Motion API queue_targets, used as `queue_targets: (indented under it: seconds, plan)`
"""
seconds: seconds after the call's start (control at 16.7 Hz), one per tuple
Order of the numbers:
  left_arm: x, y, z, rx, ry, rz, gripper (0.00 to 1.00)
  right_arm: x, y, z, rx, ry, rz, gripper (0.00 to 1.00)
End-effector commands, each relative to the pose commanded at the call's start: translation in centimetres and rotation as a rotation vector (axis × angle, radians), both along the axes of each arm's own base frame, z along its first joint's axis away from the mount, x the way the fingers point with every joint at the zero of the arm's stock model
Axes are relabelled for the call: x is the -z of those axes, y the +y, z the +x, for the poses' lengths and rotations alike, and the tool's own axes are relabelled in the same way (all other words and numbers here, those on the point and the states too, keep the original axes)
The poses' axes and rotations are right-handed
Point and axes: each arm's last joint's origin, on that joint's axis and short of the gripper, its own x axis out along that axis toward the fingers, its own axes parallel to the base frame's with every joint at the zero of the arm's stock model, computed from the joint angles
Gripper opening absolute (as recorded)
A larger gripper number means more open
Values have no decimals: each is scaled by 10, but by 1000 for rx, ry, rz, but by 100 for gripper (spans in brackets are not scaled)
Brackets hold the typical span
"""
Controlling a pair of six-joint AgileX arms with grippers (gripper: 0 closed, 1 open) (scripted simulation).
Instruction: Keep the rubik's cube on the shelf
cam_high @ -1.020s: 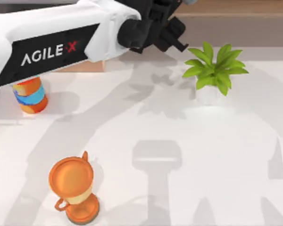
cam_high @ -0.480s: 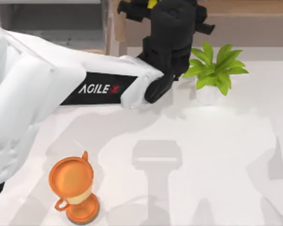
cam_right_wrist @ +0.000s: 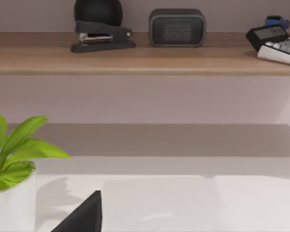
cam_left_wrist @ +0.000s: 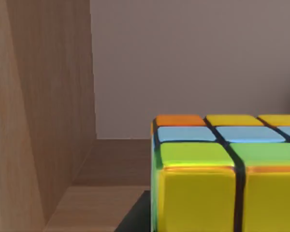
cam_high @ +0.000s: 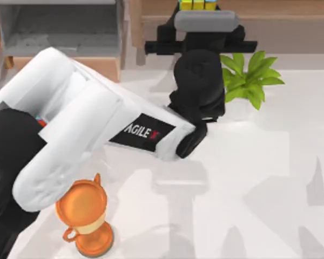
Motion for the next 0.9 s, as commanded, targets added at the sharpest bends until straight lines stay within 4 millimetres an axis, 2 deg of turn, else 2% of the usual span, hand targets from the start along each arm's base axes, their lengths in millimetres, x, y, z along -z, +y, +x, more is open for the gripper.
queue_targets:
  seconds: [0.36,0.6,0.72,0.9]
  plan:
    - [4,-1,-2,8,-5,-15,0,0,0,0,0,0,0,100]
    - [0,-5,3,23,-13,-18,0,0,0,0,0,0,0,100]
    - [-2,-11,14,38,-16,-15,0,0,0,0,0,0,0,100]
    - [-5,-14,42,40,-13,-1,0,0,0,0,0,0,0,100]
